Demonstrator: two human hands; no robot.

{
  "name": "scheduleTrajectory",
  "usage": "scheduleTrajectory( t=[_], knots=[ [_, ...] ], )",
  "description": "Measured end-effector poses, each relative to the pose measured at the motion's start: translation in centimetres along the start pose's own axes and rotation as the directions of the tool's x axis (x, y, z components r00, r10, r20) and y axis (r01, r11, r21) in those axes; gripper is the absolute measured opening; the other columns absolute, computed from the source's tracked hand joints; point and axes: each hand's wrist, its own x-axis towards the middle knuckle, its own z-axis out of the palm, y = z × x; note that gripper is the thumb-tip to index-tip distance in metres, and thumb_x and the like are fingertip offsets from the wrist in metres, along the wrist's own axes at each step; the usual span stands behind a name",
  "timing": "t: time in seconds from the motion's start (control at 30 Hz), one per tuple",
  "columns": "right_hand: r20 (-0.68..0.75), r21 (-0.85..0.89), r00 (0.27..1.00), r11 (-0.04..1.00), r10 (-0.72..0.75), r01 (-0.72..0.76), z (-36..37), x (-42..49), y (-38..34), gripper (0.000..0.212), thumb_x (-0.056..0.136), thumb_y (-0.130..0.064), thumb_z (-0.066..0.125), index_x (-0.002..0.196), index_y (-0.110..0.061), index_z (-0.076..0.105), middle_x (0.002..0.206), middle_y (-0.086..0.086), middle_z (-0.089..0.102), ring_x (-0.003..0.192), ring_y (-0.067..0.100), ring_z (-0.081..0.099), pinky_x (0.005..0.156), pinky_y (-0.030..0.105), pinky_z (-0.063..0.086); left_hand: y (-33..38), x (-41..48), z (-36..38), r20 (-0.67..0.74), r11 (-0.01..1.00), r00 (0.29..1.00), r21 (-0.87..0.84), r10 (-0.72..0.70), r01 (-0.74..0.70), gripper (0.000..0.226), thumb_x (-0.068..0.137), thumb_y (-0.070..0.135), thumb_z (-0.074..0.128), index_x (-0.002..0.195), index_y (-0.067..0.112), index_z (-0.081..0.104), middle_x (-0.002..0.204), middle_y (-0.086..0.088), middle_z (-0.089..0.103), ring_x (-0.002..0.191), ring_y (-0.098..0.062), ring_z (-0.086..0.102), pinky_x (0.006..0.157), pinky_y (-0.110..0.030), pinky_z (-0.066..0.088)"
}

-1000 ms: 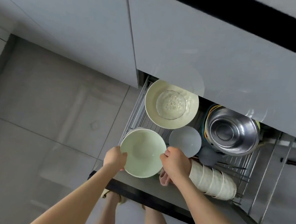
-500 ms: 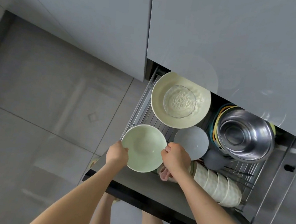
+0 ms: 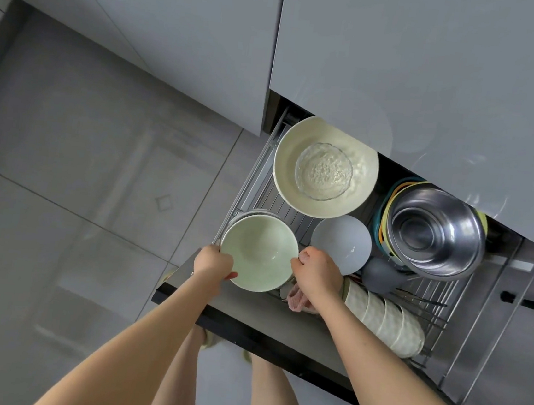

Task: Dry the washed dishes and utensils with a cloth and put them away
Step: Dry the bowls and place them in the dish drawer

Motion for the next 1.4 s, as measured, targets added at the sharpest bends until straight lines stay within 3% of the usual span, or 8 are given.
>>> scheduleTrajectory(
  t=[0.13, 0.27, 0.33, 0.4, 0.53, 0.9, 1.07, 1.4],
  knots=[
    [-0.009, 0.059, 0.999, 0.998, -0.031, 0.032, -1.7, -1.5, -0.5, 0.015, 0.088, -0.031, 0.054, 0.086, -0.017, 0.060, 0.094, 0.001, 0.064, 0.081, 0.024, 0.059, 0.059, 0.027, 0.037, 0.2, -1.2, -0.9, 0.001, 0.984, 1.000, -0.179, -0.021, 0.021, 0.047, 0.088, -0.010, 0.037, 0.130, 0.004, 0.049, 0.127, -0.016, 0.051, 0.072, -0.022, 0.057, 0.074, -0.035, 0.058],
    [-0.010, 0.134, 0.997, 0.988, -0.077, 0.078, -4.6, -4.4, -2.1, 0.018, 0.088, -0.033, 0.055, 0.096, -0.018, 0.063, 0.097, 0.000, 0.066, 0.089, 0.023, 0.061, 0.070, 0.032, 0.047, 1.2, -3.9, -2.6, 0.039, 0.979, 0.999, -0.206, -0.002, 0.010, 0.044, 0.089, -0.008, 0.043, 0.130, 0.007, 0.050, 0.131, -0.021, 0.051, 0.080, -0.027, 0.060, 0.047, -0.024, 0.054],
    [-0.015, 0.192, 0.994, 0.975, -0.108, 0.109, -6.6, -6.8, -3.3, 0.023, 0.089, -0.031, 0.055, 0.107, -0.019, 0.062, 0.106, -0.002, 0.066, 0.097, 0.023, 0.060, 0.078, 0.033, 0.048, 2.0, -6.3, -4.0, 0.053, 0.975, 0.998, -0.224, 0.016, -0.003, 0.029, 0.088, -0.010, 0.046, 0.108, 0.006, 0.059, 0.117, -0.025, 0.055, 0.075, -0.028, 0.058, 0.043, -0.024, 0.054],
    [-0.023, 0.238, 0.990, 0.961, -0.142, 0.143, -8.8, -9.7, -5.1, 0.036, 0.089, -0.032, 0.056, 0.124, -0.023, 0.055, 0.118, -0.003, 0.064, 0.108, 0.022, 0.058, 0.085, 0.033, 0.045, 2.9, -9.6, -6.0, 0.051, 0.966, 0.998, -0.258, 0.031, -0.016, 0.021, 0.088, -0.010, 0.047, 0.086, 0.009, 0.054, 0.092, -0.017, 0.054, 0.077, -0.029, 0.060, 0.063, -0.033, 0.060],
    [-0.014, 0.270, 0.967, 0.930, -0.254, 0.249, -12.9, -16.4, -9.8, 0.051, 0.089, -0.035, 0.058, 0.137, -0.024, 0.043, 0.127, -0.002, 0.059, 0.118, 0.022, 0.054, 0.091, 0.035, 0.044, 3.5, -16.1, -12.5, 0.046, 0.875, 0.999, -0.485, 0.022, 0.003, 0.031, 0.091, -0.009, 0.042, 0.110, 0.014, 0.049, 0.079, -0.010, 0.053, 0.062, -0.023, 0.059, 0.049, -0.026, 0.055],
    [-0.113, 0.381, 0.820, 0.738, -0.561, 0.558, -16.8, -37.3, -33.8, 0.043, 0.086, -0.044, 0.063, 0.119, -0.019, 0.051, 0.113, -0.004, 0.057, 0.106, 0.018, 0.057, 0.091, 0.033, 0.045, 1.9, -29.7, -41.6, -0.236, 0.655, 0.946, -0.682, 0.223, -0.325, 0.020, 0.089, -0.009, 0.041, 0.095, 0.007, 0.051, 0.068, -0.010, 0.047, 0.054, -0.016, 0.039, 0.043, -0.020, 0.035],
    [-0.073, 0.512, 0.742, 0.613, -0.667, 0.602, -13.0, -46.4, -47.7, 0.034, 0.082, -0.044, 0.066, 0.105, -0.022, 0.053, 0.105, -0.001, 0.063, 0.096, 0.018, 0.063, 0.091, 0.042, 0.051, -0.3, -33.2, -58.3, -0.362, 0.585, 0.876, -0.653, 0.318, -0.482, 0.021, 0.089, -0.008, 0.041, 0.086, 0.009, 0.054, 0.076, -0.013, 0.049, 0.059, -0.021, 0.044, 0.039, -0.017, 0.046],
    [0.025, 0.560, 0.459, 0.393, -0.888, 0.730, -5.2, -60.2, -72.1, 0.036, 0.087, -0.034, 0.065, 0.113, -0.012, 0.052, 0.097, -0.001, 0.062, 0.089, 0.013, 0.061, 0.085, 0.032, 0.051, -7.6, -34.2, -86.5, -0.600, 0.338, 0.785, -0.714, 0.156, -0.613, 0.014, 0.093, 0.006, 0.049, 0.106, 0.004, 0.052, 0.081, -0.014, 0.055, 0.066, -0.025, 0.056, 0.061, -0.030, 0.052]
  ],
)
